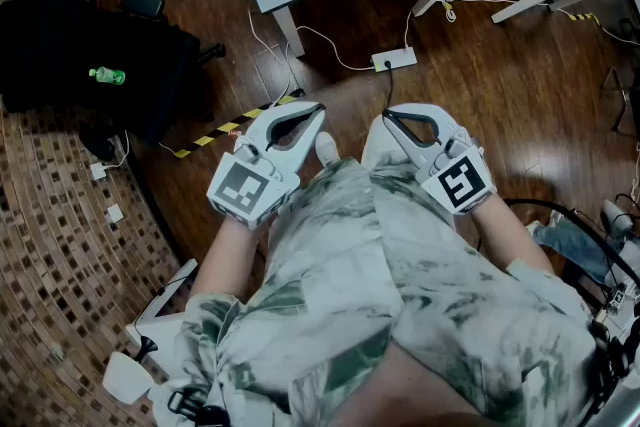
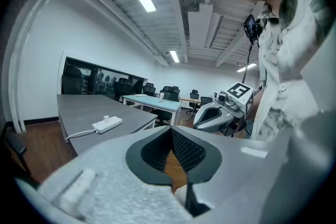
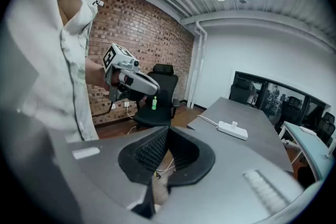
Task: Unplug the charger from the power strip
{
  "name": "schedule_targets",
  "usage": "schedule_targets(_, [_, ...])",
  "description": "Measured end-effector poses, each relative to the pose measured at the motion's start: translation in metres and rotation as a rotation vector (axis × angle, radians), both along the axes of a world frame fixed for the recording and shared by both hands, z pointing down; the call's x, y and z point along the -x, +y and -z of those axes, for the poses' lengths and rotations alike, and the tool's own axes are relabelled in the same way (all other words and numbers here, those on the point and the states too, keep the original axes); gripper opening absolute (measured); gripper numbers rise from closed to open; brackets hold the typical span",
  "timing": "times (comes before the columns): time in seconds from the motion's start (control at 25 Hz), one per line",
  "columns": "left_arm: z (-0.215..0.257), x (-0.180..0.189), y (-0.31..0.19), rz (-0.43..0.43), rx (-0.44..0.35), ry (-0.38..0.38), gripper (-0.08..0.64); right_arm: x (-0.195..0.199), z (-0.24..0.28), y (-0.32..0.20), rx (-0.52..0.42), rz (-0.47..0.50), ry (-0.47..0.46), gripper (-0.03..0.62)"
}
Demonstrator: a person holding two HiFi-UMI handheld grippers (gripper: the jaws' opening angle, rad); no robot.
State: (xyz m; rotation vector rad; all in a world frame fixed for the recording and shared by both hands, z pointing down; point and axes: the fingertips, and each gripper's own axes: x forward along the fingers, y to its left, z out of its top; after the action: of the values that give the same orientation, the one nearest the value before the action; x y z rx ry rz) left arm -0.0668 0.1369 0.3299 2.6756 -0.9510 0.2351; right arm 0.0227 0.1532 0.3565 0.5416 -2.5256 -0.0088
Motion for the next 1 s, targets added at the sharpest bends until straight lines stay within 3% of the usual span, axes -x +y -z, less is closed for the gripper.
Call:
schedule_targets(0.16, [-0.011, 0.018, -0.049, 0.050, -0.004, 0.004, 0.003, 0.021, -0.022, -0.057, -0.020, 0.055, 0.009, 0.008])
schedule_targets(0.44, [-0.041, 0.029, -0.176, 0.086, 0.026, -0.032, 0.003, 0.033, -0.063, -0.210, -0.033, 0.121, 0.049, 0.008])
schedule_targets(0.68, [-0.082, 0.025, -0.288, 0.109, 0.118, -0.079, 0.005, 0.033, -0.130, -0.336, -0.009, 0.172, 0.126, 0.008])
schedule_targets(0.84, [-0.116, 0.022, -0.350, 0.132, 0.170, -0.129, 0.005, 0.034, -0.178, -0.404, 0.012, 0.188, 0.167, 0.008])
schedule_targets(1.0, [-0.153, 0.016, -0.391, 0.122, 0.203, -0.234, 0.005, 0.037, -0.213, -0.445, 0.040, 0.186, 0.183, 0.008])
